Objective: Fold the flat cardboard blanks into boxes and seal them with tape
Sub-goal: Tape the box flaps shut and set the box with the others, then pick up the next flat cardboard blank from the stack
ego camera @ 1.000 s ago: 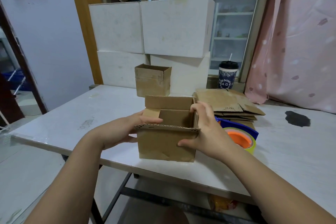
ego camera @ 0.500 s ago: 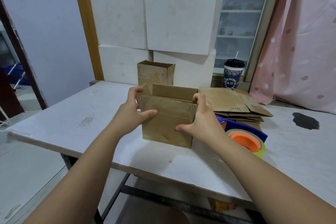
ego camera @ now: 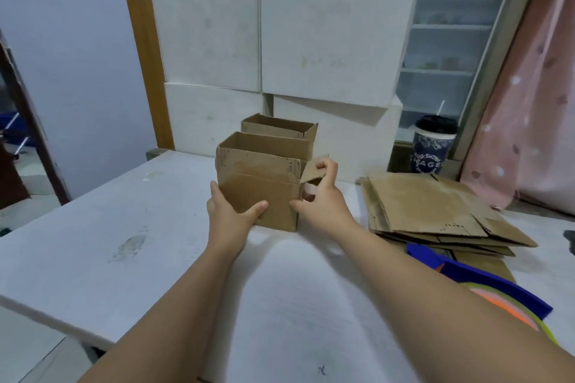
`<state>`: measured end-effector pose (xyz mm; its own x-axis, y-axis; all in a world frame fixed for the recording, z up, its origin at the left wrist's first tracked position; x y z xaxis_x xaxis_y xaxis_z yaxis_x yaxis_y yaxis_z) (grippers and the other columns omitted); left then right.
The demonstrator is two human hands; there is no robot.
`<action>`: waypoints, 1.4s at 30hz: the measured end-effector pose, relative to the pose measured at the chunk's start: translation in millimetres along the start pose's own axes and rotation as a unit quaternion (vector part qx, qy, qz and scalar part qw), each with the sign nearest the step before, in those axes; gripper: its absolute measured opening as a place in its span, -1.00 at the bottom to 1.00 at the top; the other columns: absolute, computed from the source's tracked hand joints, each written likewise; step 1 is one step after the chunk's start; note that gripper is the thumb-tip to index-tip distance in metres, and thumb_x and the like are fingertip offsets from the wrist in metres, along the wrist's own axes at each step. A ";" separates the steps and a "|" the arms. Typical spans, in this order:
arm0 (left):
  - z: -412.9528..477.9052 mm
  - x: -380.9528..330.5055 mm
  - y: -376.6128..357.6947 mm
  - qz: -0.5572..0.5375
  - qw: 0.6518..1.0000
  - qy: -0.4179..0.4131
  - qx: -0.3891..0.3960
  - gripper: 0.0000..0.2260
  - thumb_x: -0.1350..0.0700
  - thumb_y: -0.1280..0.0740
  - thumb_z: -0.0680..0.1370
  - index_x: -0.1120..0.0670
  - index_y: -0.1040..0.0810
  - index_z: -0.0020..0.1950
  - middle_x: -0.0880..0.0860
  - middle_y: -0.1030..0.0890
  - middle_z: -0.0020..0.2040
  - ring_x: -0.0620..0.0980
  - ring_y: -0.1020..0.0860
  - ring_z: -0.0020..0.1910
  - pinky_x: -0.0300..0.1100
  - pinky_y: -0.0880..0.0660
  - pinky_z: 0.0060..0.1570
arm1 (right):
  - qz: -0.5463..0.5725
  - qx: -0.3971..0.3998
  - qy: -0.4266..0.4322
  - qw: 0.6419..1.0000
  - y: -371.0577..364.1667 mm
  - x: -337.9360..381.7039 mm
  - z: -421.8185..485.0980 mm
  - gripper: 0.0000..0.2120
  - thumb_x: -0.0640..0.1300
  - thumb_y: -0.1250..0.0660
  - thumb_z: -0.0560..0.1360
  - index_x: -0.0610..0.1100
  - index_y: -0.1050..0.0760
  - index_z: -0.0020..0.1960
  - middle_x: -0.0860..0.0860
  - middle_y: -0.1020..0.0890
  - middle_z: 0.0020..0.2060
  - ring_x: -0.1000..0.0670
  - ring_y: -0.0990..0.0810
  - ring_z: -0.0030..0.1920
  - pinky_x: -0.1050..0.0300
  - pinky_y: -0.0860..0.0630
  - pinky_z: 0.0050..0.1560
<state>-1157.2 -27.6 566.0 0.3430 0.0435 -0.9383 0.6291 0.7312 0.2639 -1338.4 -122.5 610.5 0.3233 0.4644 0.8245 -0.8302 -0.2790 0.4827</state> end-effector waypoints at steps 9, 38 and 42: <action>44.7 4.5 -23.0 0.037 0.999 -0.023 -0.003 -0.05 -0.01 -0.49 0.42 -0.02 0.13 0.55 0.06 -0.17 0.49 0.00 -0.23 0.43 -0.24 -0.19 0.23 | 0.114 -0.131 -0.059 0.983 -17.8 -49.9 11.5 0.07 -0.15 -0.50 0.41 0.37 0.28 0.44 0.14 -0.48 0.10 0.21 -0.50 0.11 0.42 -0.40 -0.01; -87.2 -144.2 -193.6 0.091 0.978 -0.047 0.183 -0.67 0.03 -0.30 0.55 0.08 -0.43 0.29 0.10 -0.54 0.18 0.05 -0.51 0.09 -0.20 -0.43 0.02 | -0.167 -0.171 -0.210 0.948 221.8 -72.7 -61.4 -0.74 -0.19 -0.20 0.48 0.03 -0.52 0.11 -0.06 -0.58 0.15 -0.15 -0.50 0.16 0.01 -0.46 0.15; -84.0 -113.8 -210.8 0.118 0.974 0.052 0.187 -0.58 0.01 -0.36 0.52 0.22 -0.44 0.28 0.18 -0.55 0.18 0.16 -0.51 0.15 -0.12 -0.46 0.05 | -0.243 -0.138 -0.328 0.903 254.8 -126.1 -88.7 -0.56 -0.07 -0.25 0.47 0.09 -0.40 0.34 -0.14 -0.42 0.33 -0.23 -0.32 0.32 -0.02 -0.30 0.26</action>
<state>-1387.4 -129.5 598.4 0.4481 0.2639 -0.8541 0.7585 0.3934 0.5195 -1631.0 -177.6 603.4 0.8041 -0.1464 0.5761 -0.5701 0.0848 0.8172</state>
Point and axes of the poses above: each hand's wrist, its own z-axis towards the middle knuckle, its own y-axis out of the back of the hand, x = y × z, the point moved 10 cm from there along z, towards the middle knuckle
